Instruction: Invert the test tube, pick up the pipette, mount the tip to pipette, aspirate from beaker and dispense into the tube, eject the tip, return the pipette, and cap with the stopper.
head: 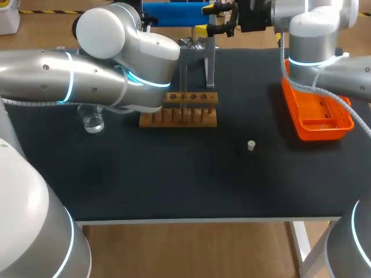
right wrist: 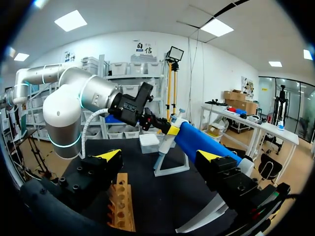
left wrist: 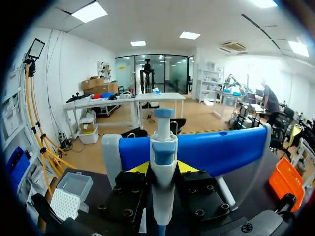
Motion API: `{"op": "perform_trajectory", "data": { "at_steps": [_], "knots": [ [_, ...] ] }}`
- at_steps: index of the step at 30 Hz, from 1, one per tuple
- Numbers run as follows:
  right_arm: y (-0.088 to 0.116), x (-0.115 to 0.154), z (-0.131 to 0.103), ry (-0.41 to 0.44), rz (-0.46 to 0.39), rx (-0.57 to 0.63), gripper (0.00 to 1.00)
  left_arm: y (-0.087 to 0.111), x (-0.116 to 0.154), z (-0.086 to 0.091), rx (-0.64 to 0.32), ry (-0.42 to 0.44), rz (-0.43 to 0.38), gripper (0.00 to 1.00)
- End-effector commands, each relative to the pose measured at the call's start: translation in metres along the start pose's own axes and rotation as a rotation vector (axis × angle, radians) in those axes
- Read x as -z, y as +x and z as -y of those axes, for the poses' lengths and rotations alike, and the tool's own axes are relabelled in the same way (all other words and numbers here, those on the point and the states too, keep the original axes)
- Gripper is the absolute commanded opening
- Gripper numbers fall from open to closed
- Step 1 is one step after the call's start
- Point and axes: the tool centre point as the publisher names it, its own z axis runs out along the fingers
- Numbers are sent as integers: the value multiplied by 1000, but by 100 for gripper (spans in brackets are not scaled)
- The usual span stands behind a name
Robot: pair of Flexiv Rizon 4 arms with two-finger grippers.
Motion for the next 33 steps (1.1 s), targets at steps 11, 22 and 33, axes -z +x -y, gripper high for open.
{"op": "perform_trajectory", "data": {
  "at_steps": [11, 22, 33],
  "knots": [
    [1, 1, -1, 3, 1, 0, 100, 4, 5, 8, 4, -6, -10, 100],
    [1, 1, -1, 3, 1, 0, 100, 8, 34, 32, -16, 37, -1, 100],
    [1, 1, -1, 3, 1, 0, 100, 26, 89, 31, -59, 27, -165, 100]
  ]
}}
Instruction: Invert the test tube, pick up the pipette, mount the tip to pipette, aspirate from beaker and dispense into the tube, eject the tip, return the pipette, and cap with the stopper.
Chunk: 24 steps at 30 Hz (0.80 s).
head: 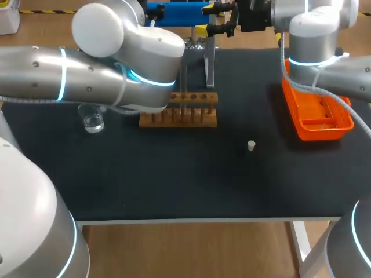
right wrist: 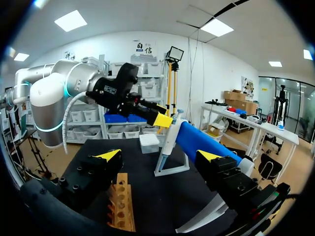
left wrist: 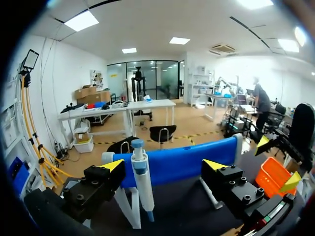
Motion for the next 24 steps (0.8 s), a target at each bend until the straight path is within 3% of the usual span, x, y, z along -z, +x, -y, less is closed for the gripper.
{"op": "perform_trajectory", "data": {
  "at_steps": [1, 15, 24],
  "knots": [
    [1, 1, -1, 3, 1, 0, 100, -2, 41, 1, -11, -14, -129, 100],
    [1, 1, -1, 3, 1, 0, 100, 30, 111, -14, -194, 72, -526, 100],
    [1, 1, -1, 3, 1, 0, 100, 52, 132, -32, -299, 128, -795, 100]
  ]
}}
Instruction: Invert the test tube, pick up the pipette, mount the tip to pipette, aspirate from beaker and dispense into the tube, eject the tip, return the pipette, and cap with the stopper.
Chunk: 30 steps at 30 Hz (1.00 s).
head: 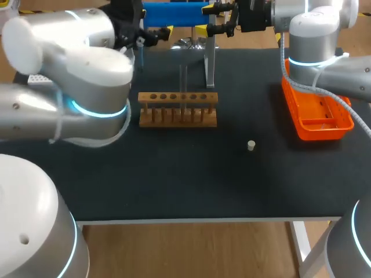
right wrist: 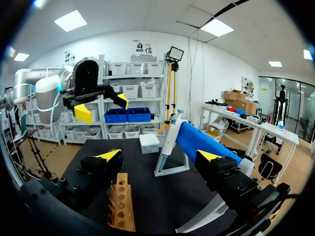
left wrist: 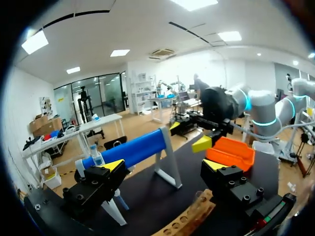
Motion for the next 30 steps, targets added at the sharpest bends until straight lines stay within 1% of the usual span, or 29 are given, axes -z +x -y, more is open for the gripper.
{"op": "perform_trajectory", "data": {
  "at_steps": [1, 3, 6, 9, 22, 26, 30],
  "knots": [
    [1, 1, -1, 3, 1, 0, 100, 4, 18, -14, -42, 78, -336, 100],
    [1, 1, -1, 3, 1, 0, 100, 9, 17, -17, -66, 86, -392, 100],
    [1, 1, -1, 3, 1, 0, 100, 19, 13, -22, -113, 71, -471, 100],
    [1, 1, -1, 3, 1, 0, 100, 25, 8, -27, -132, 61, -515, 100],
    [1, 1, -1, 3, 1, 0, 100, 43, -15, -47, -172, 48, -640, 100],
    [1, 1, -1, 3, 1, 0, 100, 49, -22, -52, -186, 47, -659, 100],
    [1, 1, -1, 3, 1, 0, 100, 59, -30, -60, -191, 29, -672, 100]
  ]
}}
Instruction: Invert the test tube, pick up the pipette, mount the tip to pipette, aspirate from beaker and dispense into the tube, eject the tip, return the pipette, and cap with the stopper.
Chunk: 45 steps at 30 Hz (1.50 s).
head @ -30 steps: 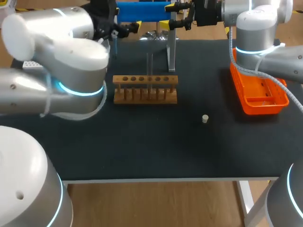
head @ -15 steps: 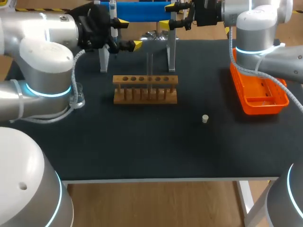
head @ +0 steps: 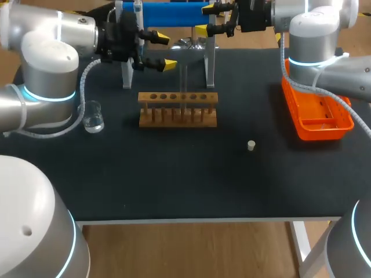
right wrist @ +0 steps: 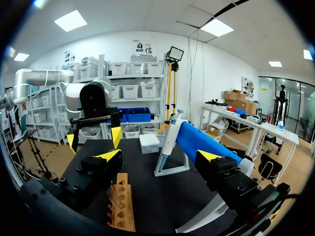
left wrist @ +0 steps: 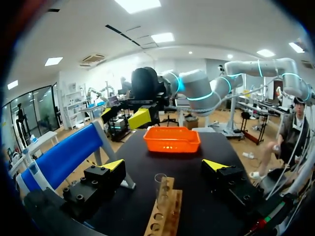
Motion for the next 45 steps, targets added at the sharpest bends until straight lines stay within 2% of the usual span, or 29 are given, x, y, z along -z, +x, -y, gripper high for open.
{"op": "perform_trajectory", "data": {
  "at_steps": [1, 11, 19, 31, 37, 45],
  "knots": [
    [1, 1, -1, 3, 1, 0, 100, -2, -16, -6, -2, -20, -43, 100],
    [1, 1, -1, 3, 1, 0, 100, 3, -31, -21, 7, -67, 45, 100],
    [1, 1, -1, 3, 1, 0, 100, 9, -45, -33, 16, -80, 9, 100],
    [1, 1, -1, 3, 1, 0, 100, -2, -63, -52, 13, -107, -22, 100],
    [1, 1, -1, 3, 1, 0, 100, -1, -76, -61, 2, -116, -38, 100],
    [1, 1, -1, 3, 1, 0, 100, -4, -87, -67, -13, -138, -74, 100]
  ]
}}
